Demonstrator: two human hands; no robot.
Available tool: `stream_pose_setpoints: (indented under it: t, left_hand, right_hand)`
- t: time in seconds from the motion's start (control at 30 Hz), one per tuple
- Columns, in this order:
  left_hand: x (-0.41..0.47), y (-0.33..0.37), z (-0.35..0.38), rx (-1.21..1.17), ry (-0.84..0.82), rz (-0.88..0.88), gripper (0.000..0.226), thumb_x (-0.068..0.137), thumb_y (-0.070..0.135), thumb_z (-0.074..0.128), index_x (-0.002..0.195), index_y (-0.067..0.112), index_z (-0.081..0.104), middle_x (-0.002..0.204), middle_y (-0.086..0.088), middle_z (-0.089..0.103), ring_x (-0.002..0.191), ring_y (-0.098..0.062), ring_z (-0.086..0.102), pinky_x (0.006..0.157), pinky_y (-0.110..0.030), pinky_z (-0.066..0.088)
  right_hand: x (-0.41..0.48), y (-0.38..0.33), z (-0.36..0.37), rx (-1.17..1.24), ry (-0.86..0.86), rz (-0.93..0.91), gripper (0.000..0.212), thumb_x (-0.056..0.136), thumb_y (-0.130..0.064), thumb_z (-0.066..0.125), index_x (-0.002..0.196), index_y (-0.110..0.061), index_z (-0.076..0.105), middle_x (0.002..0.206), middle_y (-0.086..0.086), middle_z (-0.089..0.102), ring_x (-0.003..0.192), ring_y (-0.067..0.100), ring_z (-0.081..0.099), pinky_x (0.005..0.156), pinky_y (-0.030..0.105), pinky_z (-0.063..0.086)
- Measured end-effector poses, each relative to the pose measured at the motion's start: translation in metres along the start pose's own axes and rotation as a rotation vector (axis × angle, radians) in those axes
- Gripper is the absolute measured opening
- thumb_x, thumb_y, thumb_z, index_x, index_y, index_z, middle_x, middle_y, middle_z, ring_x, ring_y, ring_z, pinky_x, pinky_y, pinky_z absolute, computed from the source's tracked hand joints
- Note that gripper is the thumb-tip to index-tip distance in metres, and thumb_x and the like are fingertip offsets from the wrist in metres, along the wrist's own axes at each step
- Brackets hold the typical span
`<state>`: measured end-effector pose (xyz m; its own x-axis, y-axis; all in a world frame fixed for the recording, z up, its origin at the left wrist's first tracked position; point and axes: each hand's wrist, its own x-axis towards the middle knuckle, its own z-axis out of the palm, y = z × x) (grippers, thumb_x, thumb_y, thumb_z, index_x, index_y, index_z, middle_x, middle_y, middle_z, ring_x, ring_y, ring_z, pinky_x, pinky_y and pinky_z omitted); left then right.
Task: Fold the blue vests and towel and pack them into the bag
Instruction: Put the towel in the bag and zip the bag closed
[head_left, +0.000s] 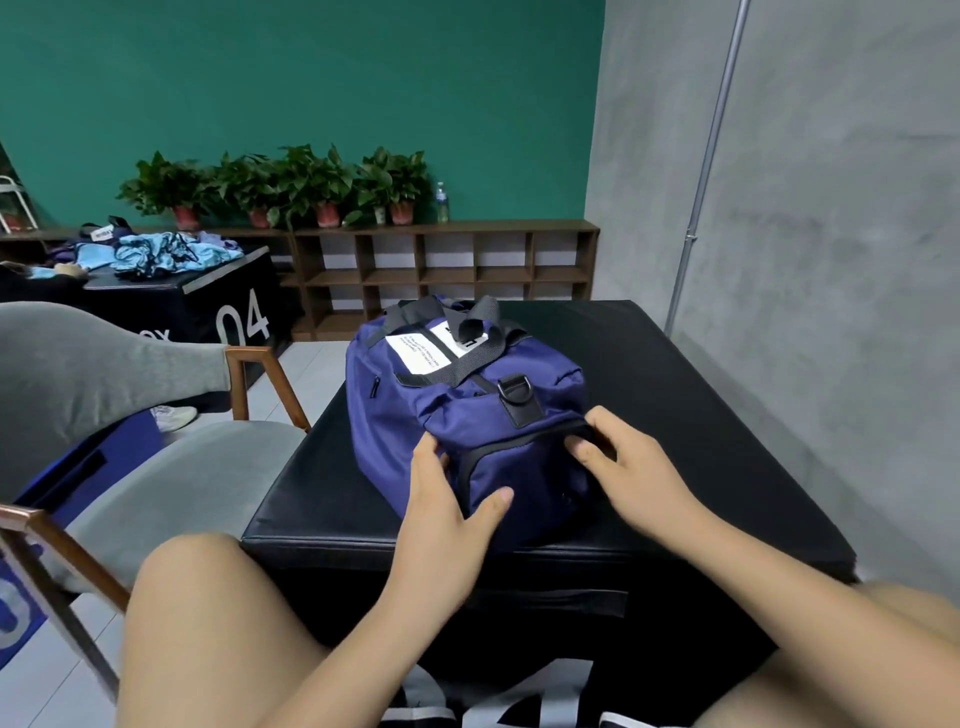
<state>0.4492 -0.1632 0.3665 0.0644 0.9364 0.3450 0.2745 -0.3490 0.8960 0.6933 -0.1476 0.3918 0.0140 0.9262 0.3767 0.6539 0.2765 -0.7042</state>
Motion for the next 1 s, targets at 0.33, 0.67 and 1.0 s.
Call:
stream_pose_setpoints:
  t: [0.33, 0.67, 1.0]
  left_hand:
    - [0.043, -0.004, -0.014, 0.085, 0.039, 0.013, 0.059, 0.097, 0.023, 0.076, 0.145, 0.031, 0.043, 0.144, 0.018, 0.058, 0.135, -0.004, 0.055, 0.117, -0.04, 0.045]
    - [0.074, -0.017, -0.051, 0.151, 0.211, -0.016, 0.071, 0.084, 0.024, 0.09, 0.139, 0.034, 0.046, 0.135, 0.011, 0.06, 0.118, -0.001, 0.061, 0.103, -0.035, 0.054]
    - [0.049, 0.022, -0.047, 0.227, 0.327, 0.293, 0.037, 0.092, 0.012, 0.072, 0.122, 0.031, 0.058, 0.118, 0.009, 0.052, 0.11, -0.009, 0.057, 0.097, -0.033, 0.051]
  right_hand:
    - [-0.035, -0.017, 0.014, 0.087, 0.066, -0.058, 0.033, 0.104, -0.025, 0.067, 0.08, -0.017, 0.045, 0.067, -0.004, 0.042, 0.061, 0.008, 0.035, 0.058, 0.023, 0.031]
    - [-0.039, -0.043, 0.082, 0.042, 0.143, -0.227, 0.016, 0.105, -0.029, 0.065, 0.092, -0.023, 0.057, 0.083, -0.011, 0.049, 0.07, 0.008, 0.049, 0.069, 0.029, 0.045]
    - [-0.029, -0.045, 0.11, -0.034, -0.122, -0.31, 0.052, 0.102, -0.034, 0.059, 0.153, -0.025, 0.052, 0.136, -0.016, 0.054, 0.11, 0.004, 0.063, 0.092, 0.035, 0.058]
